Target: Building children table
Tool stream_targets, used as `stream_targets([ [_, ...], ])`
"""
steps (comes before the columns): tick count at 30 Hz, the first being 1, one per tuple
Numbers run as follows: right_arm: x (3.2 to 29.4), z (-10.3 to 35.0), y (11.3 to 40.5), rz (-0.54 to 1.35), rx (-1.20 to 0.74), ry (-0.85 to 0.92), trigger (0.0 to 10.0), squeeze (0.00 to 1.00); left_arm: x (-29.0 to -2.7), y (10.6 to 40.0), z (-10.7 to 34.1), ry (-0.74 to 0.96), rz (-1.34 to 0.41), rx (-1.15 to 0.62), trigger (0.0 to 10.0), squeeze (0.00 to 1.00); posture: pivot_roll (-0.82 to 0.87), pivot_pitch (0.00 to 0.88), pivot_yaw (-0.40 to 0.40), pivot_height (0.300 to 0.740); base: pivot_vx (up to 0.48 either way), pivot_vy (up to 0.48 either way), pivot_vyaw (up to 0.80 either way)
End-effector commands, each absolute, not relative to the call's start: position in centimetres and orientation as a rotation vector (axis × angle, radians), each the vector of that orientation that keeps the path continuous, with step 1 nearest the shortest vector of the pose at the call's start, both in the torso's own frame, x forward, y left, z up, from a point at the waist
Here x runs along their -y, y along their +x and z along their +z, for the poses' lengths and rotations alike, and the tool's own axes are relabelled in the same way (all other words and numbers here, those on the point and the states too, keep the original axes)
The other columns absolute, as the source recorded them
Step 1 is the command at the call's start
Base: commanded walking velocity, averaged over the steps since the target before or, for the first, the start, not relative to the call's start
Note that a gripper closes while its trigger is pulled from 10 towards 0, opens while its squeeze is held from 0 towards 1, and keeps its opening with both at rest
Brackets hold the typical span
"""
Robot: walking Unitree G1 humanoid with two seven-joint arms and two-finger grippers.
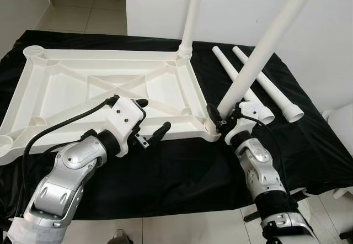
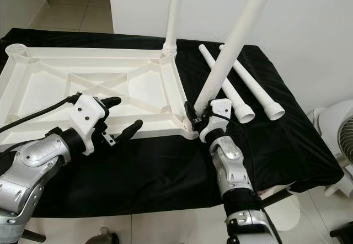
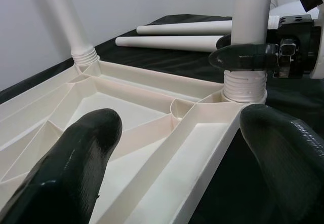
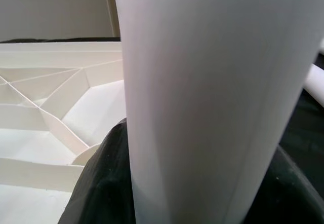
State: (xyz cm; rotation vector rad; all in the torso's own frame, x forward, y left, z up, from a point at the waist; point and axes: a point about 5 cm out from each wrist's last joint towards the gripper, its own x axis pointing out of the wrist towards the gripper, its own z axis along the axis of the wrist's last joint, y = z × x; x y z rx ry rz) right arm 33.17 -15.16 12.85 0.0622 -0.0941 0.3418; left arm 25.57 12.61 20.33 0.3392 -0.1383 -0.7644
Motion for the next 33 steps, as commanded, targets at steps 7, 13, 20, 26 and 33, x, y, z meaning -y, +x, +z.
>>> stream_targets([
  [7, 17.0, 8.1, 32.0, 0.309, -0.154, -0.008, 10.0, 0.00, -12.5, 25.3, 20.4, 0.336, -0.780, 0.136, 10.0, 0.00, 0.11, 0.113, -0.080, 0.740, 0.000, 0.000, 0.00],
  [13, 16.1, 7.6, 30.7, 0.332, -0.101, -0.004, 10.0, 0.00, -12.7, 25.2, 20.4, 0.337, -0.772, 0.134, 10.0, 0.00, 0.12, 0.122, -0.082, 0.740, 0.000, 0.000, 0.00],
  [20, 15.7, 7.6, 30.5, 0.283, -0.092, 0.026, 10.0, 0.00, -12.7, 25.2, 20.4, 0.336, -0.771, 0.132, 10.0, 0.00, 0.11, 0.121, -0.080, 0.740, 0.000, 0.000, 0.00],
  [26, 15.5, 8.3, 31.5, 0.251, -0.094, 0.026, 10.0, 0.00, -12.6, 25.4, 20.5, 0.337, -0.776, 0.136, 10.0, 0.00, 0.11, 0.118, -0.077, 0.740, 0.000, 0.000, 0.00],
  [33, 15.5, 9.2, 32.4, 0.216, -0.075, 0.018, 10.0, 0.00, -12.6, 25.4, 20.6, 0.338, -0.773, 0.139, 10.0, 0.00, 0.12, 0.114, -0.081, 0.740, 0.000, 0.000, 0.00],
])
